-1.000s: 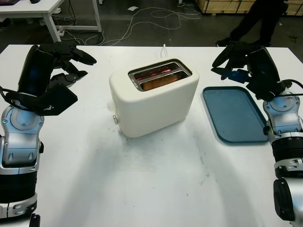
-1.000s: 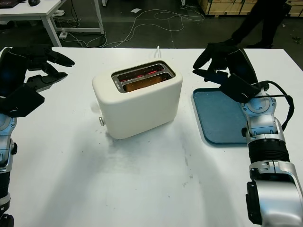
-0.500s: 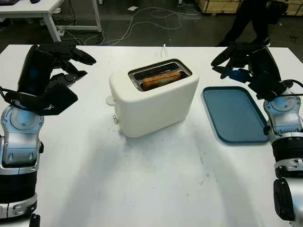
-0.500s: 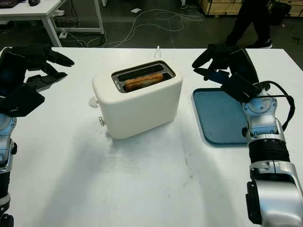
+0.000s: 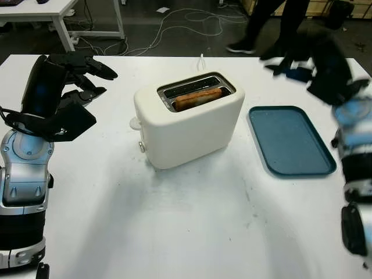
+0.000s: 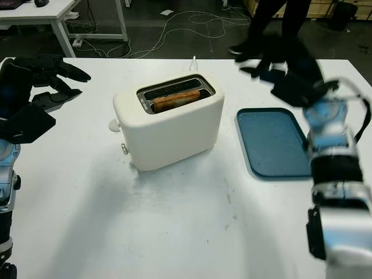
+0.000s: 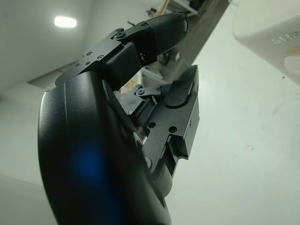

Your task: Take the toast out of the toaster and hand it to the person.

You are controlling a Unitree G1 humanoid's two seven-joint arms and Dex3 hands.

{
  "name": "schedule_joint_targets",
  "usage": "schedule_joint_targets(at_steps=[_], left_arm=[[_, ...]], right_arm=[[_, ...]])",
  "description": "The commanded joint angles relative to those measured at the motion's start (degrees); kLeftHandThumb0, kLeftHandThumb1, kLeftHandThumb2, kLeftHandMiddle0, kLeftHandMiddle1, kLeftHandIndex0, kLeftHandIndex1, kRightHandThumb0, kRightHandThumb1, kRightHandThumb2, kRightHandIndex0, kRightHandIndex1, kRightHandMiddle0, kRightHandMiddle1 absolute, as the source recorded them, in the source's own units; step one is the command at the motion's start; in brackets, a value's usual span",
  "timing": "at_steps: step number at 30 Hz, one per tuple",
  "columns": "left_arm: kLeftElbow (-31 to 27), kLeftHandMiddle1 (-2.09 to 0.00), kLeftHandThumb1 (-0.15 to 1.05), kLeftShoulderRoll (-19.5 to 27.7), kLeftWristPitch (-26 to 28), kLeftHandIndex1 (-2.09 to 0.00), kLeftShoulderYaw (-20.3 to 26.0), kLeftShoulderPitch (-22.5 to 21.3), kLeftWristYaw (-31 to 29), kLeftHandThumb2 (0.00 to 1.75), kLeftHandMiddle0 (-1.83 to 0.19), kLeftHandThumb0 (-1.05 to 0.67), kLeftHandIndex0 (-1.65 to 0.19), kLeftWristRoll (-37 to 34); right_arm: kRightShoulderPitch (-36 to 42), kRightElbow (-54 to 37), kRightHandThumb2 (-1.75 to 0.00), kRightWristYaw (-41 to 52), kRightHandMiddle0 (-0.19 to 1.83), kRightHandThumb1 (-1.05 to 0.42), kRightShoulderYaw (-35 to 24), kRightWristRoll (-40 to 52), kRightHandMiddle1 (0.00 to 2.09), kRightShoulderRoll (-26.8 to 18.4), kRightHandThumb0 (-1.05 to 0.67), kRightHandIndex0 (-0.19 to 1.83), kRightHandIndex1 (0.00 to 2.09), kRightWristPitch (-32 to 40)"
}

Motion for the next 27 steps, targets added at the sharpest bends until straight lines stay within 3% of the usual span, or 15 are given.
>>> schedule_joint_targets(at_steps=[1,9,13,17,27], left_arm=[[-0.1,-1.06,0.84,0.2,-0.8,-0.59,0.1,0.4,0.4,0.00,-0.95,0.10,-0.97,-0.1],[0.4,-1.05,0.84,0.3,-1.6,-0.58,0.5,0.4,0.2,0.00,-0.96,0.08,-0.97,-0.7],[-0.3,-1.05,0.85,0.3,-0.3,-0.58,0.5,0.5,-0.2,0.01,-0.94,0.08,-0.96,-0.5],[-0.7,-1.06,0.85,0.2,0.5,-0.57,0.3,0.4,-0.1,0.00,-0.94,0.07,-0.96,-0.3],[-1.1,-1.04,0.85,0.2,0.5,-0.56,0.0,0.4,-0.2,0.00,-0.94,0.12,-0.97,-0.3]], right_arm=[[-2.9,-1.5,0.00,-0.7,1.09,-0.81,1.7,-2.4,0.20,-0.3,-0.57,1.03,0.80,1.8],[-6.5,-3.8,-0.01,0.7,1.05,-0.81,7.8,-7.8,0.07,1.3,-0.64,0.95,0.51,1.1],[-7.5,-3.4,-0.01,2.3,1.02,-0.84,10.7,-9.0,0.04,2.4,-0.73,0.95,0.46,1.0],[-8.0,-3.0,-0.01,1.6,1.04,-0.87,13.4,-11.7,0.04,2.9,-0.79,0.91,0.57,-1.1],[-9.1,-3.5,0.00,3.0,1.05,-0.83,17.2,-15.2,0.03,5.3,-0.72,0.77,0.87,-0.5]])
